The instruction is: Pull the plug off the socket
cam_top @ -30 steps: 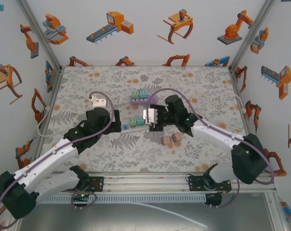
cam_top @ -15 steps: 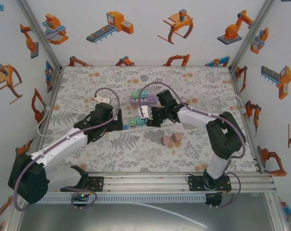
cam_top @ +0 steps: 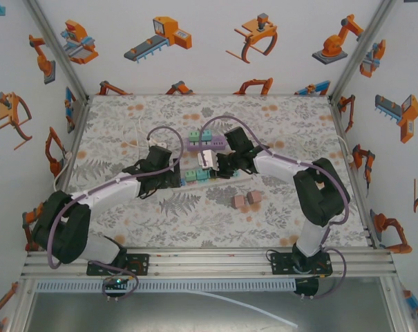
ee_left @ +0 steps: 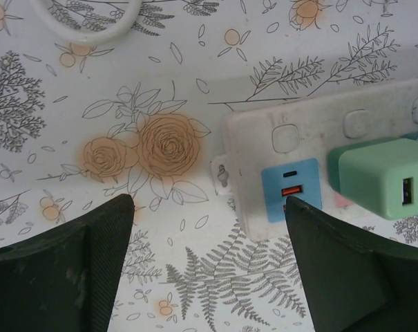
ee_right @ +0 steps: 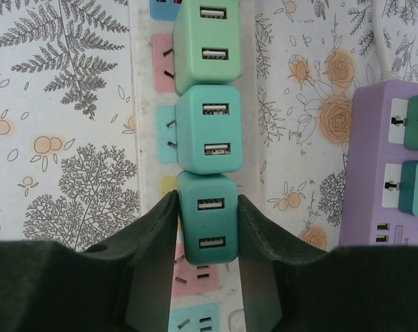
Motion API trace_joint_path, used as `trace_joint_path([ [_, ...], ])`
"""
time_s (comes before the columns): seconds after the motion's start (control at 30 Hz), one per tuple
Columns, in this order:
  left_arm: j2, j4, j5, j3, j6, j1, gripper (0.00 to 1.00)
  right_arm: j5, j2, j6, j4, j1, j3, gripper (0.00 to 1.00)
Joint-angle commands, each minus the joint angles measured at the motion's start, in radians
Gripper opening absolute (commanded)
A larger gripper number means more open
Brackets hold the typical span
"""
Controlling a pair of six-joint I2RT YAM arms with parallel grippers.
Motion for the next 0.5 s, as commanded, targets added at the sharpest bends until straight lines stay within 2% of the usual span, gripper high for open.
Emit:
trace_joint_path([
  [0.0, 0.036, 0.040, 0.032, 0.038, 0.026, 0.005, 0.80, -0.056, 0.009, -0.011, -0.041, 0.003, 0.022, 0.34],
  [0.47, 0.087, -0.014, 0.007, 0.008, 0.029, 0.004, 0.76, -0.076, -0.007, -0.002, -0.049, 0.001, 0.033, 0.21],
])
